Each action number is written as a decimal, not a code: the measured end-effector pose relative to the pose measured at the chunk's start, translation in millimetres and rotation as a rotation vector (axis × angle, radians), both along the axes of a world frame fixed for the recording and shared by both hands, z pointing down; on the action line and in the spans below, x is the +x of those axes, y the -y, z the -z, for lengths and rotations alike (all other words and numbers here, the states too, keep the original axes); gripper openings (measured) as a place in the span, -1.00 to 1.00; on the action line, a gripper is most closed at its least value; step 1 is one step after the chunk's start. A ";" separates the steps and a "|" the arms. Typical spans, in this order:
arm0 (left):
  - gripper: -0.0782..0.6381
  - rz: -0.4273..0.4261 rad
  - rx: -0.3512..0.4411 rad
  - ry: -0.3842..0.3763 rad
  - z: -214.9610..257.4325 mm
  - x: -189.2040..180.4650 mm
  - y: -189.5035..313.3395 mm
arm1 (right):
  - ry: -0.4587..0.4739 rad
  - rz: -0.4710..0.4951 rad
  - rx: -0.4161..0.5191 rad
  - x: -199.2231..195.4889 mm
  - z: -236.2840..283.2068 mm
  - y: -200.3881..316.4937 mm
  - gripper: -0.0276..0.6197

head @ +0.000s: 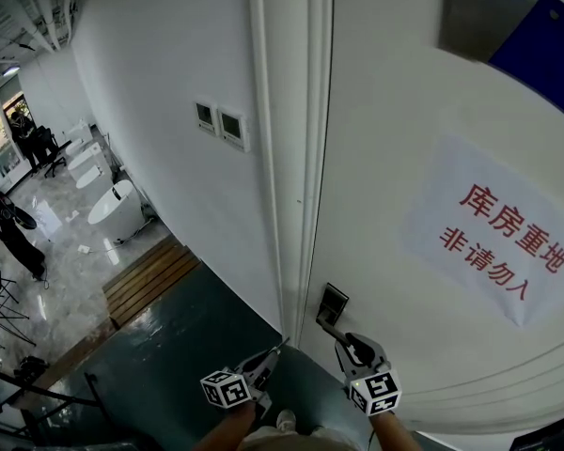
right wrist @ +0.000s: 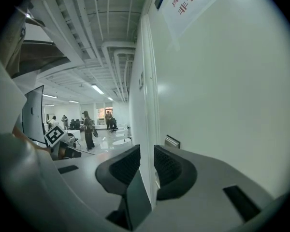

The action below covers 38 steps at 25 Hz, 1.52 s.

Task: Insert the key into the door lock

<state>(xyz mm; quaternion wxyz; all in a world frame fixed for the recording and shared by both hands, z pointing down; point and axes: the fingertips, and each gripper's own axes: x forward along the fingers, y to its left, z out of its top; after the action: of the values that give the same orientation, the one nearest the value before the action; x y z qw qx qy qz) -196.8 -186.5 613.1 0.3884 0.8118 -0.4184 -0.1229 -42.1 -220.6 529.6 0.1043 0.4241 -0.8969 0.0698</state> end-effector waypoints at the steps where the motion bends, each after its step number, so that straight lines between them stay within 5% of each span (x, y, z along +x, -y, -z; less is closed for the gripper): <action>1: -0.69 -0.005 -0.001 -0.002 -1.9 -1.8 1.2 | 0.000 -0.004 0.002 -1.8 -0.8 0.9 -0.63; 16: -0.69 -0.027 -0.040 -0.057 -26.6 -13.3 13.6 | -0.030 -0.026 -0.015 -5.8 -18.5 -0.8 -0.63; 38: -0.69 0.017 -0.151 -0.087 -57.1 21.1 48.5 | -0.112 0.056 -0.013 19.0 -13.0 25.5 -0.63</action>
<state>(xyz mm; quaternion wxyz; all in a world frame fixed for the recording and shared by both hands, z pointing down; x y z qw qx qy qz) -175.7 -234.9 670.2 0.4653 0.7704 -0.4163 -0.1292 -23.1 -246.2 542.6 0.1590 0.4014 -0.9007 0.0488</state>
